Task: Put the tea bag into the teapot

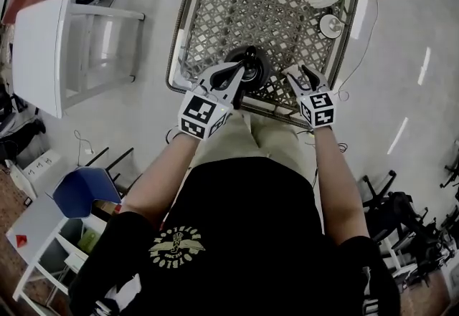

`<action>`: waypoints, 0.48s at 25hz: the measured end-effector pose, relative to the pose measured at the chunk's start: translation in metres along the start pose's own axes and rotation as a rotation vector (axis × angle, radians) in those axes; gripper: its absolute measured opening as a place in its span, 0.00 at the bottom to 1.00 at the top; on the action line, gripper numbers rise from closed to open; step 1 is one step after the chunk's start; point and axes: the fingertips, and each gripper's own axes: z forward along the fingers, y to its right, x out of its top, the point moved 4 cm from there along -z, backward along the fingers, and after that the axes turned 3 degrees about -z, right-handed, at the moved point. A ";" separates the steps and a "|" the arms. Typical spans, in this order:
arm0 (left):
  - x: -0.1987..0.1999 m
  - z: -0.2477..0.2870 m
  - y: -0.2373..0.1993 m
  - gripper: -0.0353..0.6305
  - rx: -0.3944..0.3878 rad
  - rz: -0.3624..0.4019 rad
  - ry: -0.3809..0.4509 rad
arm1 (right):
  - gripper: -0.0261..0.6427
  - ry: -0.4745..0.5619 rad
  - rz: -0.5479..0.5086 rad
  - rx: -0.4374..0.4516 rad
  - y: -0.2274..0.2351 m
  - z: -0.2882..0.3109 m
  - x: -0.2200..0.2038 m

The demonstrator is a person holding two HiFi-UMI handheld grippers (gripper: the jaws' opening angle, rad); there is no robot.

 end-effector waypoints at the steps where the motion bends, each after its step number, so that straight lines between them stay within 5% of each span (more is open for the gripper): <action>1: -0.001 0.000 0.001 0.05 -0.003 0.000 -0.001 | 0.33 -0.019 -0.001 0.001 0.000 0.005 -0.006; 12: -0.005 -0.018 0.006 0.05 -0.020 -0.011 -0.025 | 0.34 -0.166 -0.007 -0.026 0.010 0.044 -0.049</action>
